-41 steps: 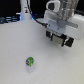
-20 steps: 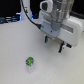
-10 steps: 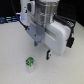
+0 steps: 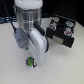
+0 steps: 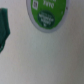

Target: Open the kcup holder, insert the kcup into the holder, and close the kcup holder

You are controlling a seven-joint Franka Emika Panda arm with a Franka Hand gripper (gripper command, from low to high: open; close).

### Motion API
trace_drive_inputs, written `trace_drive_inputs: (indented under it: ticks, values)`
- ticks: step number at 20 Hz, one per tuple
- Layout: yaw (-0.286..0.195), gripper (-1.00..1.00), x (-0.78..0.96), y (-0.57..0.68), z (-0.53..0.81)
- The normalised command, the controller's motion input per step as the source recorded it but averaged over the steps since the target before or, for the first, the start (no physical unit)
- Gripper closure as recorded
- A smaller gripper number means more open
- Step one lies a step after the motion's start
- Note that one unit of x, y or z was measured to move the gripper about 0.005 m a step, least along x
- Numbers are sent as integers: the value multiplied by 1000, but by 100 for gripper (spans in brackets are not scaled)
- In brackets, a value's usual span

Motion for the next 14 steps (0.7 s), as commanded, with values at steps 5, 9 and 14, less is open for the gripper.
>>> trace_drive_inputs:
  ticks: [5,9,14]
  values:
    - [-118,-100,330,-193,-174]
    - [-79,-100,174,-21,-189]
    - [-53,-100,141,-34,-131]
